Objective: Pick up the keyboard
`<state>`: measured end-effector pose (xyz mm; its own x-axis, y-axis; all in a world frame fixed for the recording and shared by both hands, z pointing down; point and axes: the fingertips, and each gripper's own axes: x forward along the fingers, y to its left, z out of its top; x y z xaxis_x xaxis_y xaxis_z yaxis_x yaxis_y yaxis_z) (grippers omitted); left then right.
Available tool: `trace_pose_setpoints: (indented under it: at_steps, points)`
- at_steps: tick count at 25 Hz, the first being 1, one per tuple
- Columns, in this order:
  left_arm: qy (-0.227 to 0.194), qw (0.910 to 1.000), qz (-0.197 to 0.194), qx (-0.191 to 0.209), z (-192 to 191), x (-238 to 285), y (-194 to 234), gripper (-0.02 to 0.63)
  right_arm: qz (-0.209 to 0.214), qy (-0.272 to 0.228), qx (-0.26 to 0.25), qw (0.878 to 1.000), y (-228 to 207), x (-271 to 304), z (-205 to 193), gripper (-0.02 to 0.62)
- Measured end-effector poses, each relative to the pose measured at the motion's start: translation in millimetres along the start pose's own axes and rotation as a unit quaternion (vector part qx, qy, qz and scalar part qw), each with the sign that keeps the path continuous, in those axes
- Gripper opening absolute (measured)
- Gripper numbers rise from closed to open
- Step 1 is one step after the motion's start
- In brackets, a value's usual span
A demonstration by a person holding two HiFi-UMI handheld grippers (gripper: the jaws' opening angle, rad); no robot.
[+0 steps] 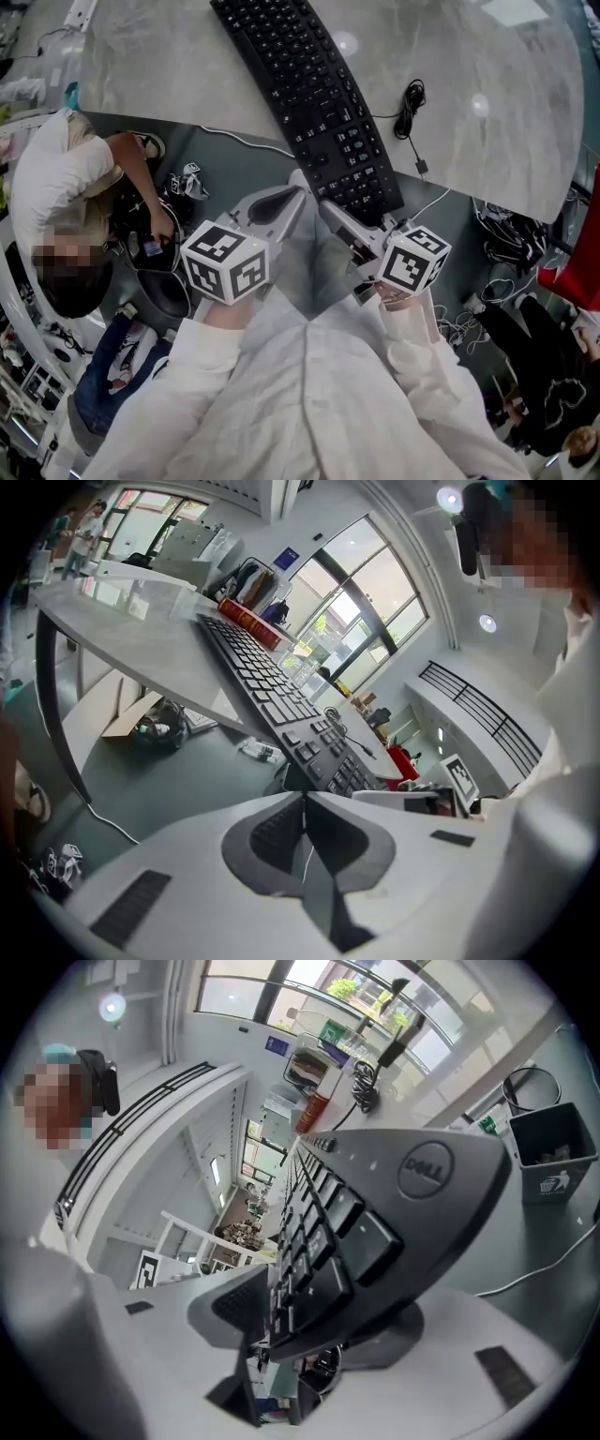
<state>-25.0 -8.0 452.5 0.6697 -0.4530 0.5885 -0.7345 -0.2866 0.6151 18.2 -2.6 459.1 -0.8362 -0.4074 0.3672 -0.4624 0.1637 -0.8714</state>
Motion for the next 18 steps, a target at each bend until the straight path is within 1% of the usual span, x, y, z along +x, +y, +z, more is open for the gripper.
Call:
trace_pose_setpoints:
  at_steps: [6,8,10,13,15,18]
  points:
    - [-0.003,1.0000,-0.002,-0.004,4,3,2,0.020,0.009,-0.036,0.028,0.999,-3,-1,8,0.192]
    - [-0.007,1.0000,0.000,-0.005,6,3,3,0.020,0.015,-0.041,0.037,0.998,-2,-2,10,0.180]
    - [-0.011,0.9999,0.002,-0.009,9,3,4,0.020,0.027,-0.043,0.048,0.998,1,-2,12,0.154]
    - [-0.028,0.9994,-0.004,-0.020,15,2,5,0.020,0.033,-0.037,0.063,0.997,3,-2,13,0.131]
    - [-0.038,0.9985,-0.016,-0.035,18,2,3,0.020,0.032,-0.035,0.072,0.996,3,-3,13,0.121]
    - [-0.054,0.9937,-0.045,-0.087,20,2,1,0.020,0.029,-0.034,0.069,0.997,8,-7,13,0.117]
